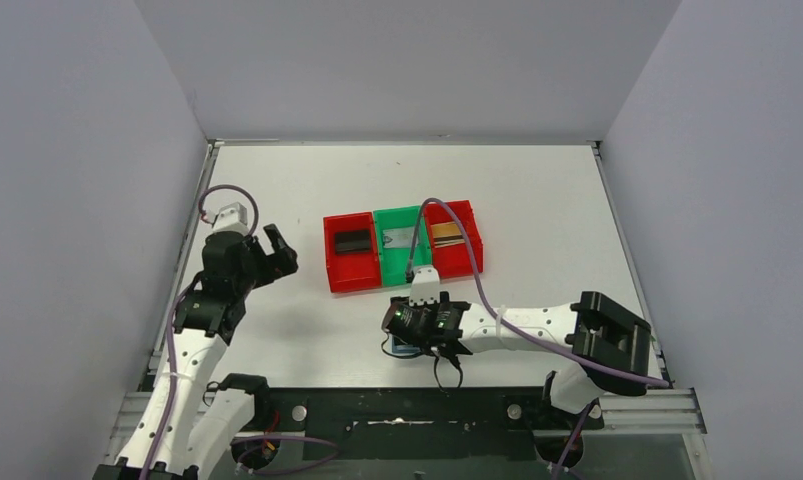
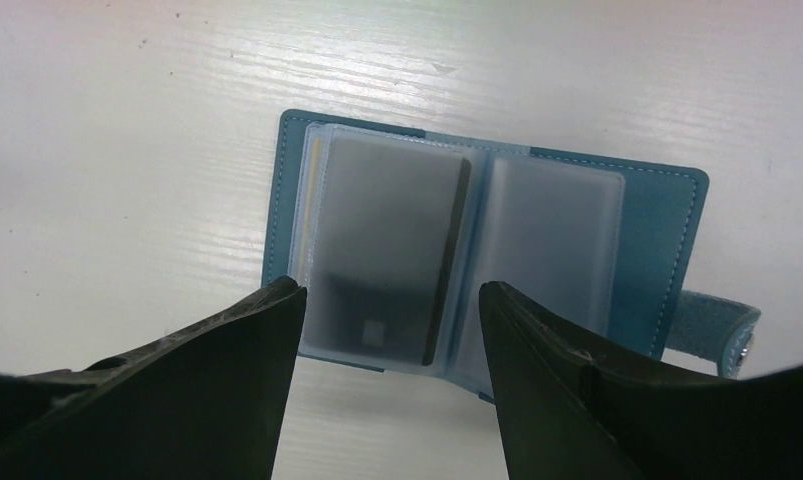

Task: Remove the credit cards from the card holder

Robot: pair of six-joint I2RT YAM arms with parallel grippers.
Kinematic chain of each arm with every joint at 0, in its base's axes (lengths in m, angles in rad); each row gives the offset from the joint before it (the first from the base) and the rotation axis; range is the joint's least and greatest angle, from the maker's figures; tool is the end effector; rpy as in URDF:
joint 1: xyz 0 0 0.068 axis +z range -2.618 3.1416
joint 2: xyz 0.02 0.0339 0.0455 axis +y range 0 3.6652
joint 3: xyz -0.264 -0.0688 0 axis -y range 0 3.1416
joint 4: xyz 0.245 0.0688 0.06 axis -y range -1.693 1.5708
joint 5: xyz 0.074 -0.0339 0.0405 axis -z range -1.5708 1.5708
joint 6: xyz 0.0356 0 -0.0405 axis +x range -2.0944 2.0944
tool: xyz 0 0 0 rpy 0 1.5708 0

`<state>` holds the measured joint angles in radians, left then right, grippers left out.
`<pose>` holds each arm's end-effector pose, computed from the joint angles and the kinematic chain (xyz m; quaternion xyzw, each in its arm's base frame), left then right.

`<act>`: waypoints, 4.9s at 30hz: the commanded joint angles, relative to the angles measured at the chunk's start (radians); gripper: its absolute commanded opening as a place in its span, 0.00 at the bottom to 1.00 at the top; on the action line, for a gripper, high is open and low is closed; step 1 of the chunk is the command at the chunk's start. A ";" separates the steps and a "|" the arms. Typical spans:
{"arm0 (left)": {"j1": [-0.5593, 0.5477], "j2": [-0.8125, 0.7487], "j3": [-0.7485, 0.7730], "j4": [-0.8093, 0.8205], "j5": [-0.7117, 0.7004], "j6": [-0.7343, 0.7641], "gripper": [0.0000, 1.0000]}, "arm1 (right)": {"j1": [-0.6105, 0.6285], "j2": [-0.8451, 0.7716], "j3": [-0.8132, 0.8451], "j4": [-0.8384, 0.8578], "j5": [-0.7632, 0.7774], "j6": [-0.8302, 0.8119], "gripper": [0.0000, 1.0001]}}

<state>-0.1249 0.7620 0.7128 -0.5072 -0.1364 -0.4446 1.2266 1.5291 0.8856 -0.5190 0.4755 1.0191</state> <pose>0.1687 -0.0163 0.2859 -0.1715 0.8557 -0.0790 0.4818 0.1108 0.2608 0.1813 -0.0511 0.9515 0.0777 0.2932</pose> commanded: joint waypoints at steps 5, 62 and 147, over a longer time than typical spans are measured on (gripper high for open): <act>-0.239 -0.016 -0.078 0.136 0.274 -0.184 0.93 | -0.016 0.031 0.030 0.099 0.005 0.019 0.63; -0.845 0.353 -0.183 0.612 0.112 -0.449 0.86 | -0.197 -0.437 -0.615 0.778 -0.219 0.192 0.20; -1.009 1.063 0.224 0.937 0.345 -0.257 0.42 | -0.278 -0.867 -0.488 0.037 0.041 0.174 0.47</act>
<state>-1.1202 1.9133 0.9482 0.3698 0.2634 -0.7227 0.9607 0.6636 0.3515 -0.5404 0.5400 1.2369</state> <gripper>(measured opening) 0.426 0.475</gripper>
